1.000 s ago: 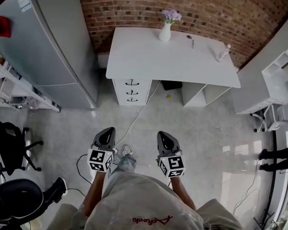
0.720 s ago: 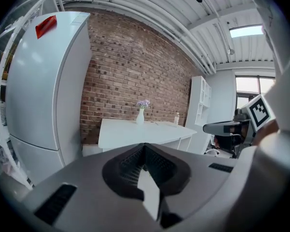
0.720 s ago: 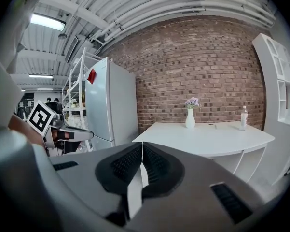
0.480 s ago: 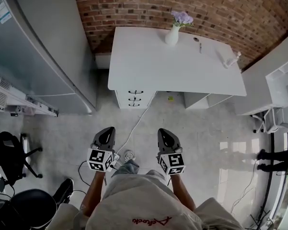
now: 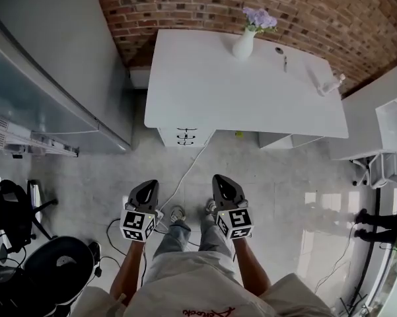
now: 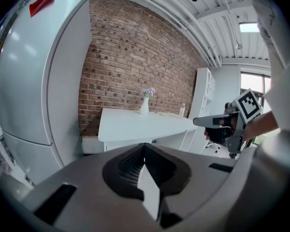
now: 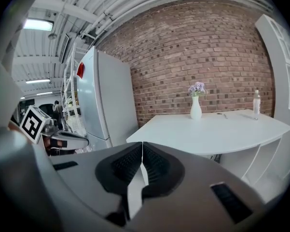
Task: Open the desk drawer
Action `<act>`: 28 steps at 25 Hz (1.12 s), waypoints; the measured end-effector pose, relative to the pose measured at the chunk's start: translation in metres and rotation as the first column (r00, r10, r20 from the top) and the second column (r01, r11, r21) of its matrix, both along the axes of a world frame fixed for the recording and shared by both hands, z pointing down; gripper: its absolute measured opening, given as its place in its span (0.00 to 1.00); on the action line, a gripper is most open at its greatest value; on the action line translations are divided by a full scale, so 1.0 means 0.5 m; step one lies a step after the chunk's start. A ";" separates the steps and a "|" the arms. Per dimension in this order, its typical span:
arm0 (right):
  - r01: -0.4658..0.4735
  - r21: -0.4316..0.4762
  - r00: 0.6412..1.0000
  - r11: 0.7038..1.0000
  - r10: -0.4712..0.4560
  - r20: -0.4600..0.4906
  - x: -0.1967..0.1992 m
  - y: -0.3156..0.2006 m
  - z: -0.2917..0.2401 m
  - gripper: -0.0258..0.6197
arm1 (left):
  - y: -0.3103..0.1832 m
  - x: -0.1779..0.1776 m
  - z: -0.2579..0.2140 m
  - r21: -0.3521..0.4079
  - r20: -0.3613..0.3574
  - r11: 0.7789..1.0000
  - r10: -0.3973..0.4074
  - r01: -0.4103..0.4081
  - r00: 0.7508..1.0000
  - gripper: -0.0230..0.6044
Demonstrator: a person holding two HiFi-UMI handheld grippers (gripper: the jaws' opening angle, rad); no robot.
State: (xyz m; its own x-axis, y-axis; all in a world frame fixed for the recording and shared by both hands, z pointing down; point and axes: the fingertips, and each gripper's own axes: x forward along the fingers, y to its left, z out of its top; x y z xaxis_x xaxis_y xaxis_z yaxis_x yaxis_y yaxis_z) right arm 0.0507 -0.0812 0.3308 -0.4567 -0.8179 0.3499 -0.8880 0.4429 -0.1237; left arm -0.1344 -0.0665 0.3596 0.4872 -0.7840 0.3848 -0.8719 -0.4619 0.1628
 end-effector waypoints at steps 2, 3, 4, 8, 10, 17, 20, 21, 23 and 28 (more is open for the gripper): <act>0.020 -0.010 1.000 1.000 -0.020 0.016 0.006 -0.027 0.018 0.07 | -0.014 0.013 0.015 -0.006 0.004 1.000 -0.016 0.017 1.000 0.06; 0.029 -0.015 0.999 0.999 -0.029 0.017 0.009 -0.041 0.028 0.07 | -0.021 0.018 0.023 -0.009 0.004 1.000 -0.026 0.026 1.000 0.06; 0.039 -0.019 0.999 0.999 -0.038 0.015 0.011 -0.055 0.039 0.07 | -0.029 0.023 0.029 -0.009 0.004 0.999 -0.035 0.035 0.999 0.06; 0.062 -0.009 0.998 0.998 -0.062 0.010 0.017 -0.113 0.078 0.07 | -0.073 0.031 0.055 0.011 0.013 0.998 -0.060 0.060 0.998 0.06; 0.061 -0.015 0.998 0.998 -0.061 0.008 0.023 -0.122 0.103 0.07 | -0.085 0.036 0.074 0.007 -0.004 0.998 -0.068 0.068 0.998 0.06; 0.013 -0.042 0.999 0.999 -0.012 0.036 0.024 -0.130 0.221 0.07 | -0.117 0.050 0.185 0.004 -0.018 1.000 -0.028 0.028 0.999 0.06; -0.001 -0.080 0.999 0.997 0.005 0.047 0.017 -0.101 0.297 0.07 | -0.094 0.049 0.256 -0.028 -0.027 0.999 -0.021 0.020 0.999 0.06; -0.004 -0.094 0.999 0.996 0.009 0.050 0.013 -0.092 0.325 0.07 | -0.088 0.046 0.279 -0.037 -0.029 0.999 -0.020 0.019 0.999 0.06; -0.009 -0.124 0.998 0.992 0.016 0.055 0.004 -0.076 0.381 0.07 | -0.078 0.041 0.323 -0.051 -0.031 0.999 -0.021 0.019 0.999 0.06; -0.025 -0.185 0.997 0.982 0.038 0.070 -0.014 -0.035 0.498 0.07 | -0.062 0.029 0.419 -0.070 -0.035 0.997 -0.024 0.022 0.999 0.06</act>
State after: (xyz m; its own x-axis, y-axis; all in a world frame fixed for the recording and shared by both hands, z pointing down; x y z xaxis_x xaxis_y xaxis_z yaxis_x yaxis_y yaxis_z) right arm 0.0436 -0.0985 0.5798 -0.4612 -0.7574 0.4622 -0.8869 0.3784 -0.2650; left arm -0.1197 -0.0975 0.5691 0.4839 -0.7669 0.4215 -0.8751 -0.4282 0.2256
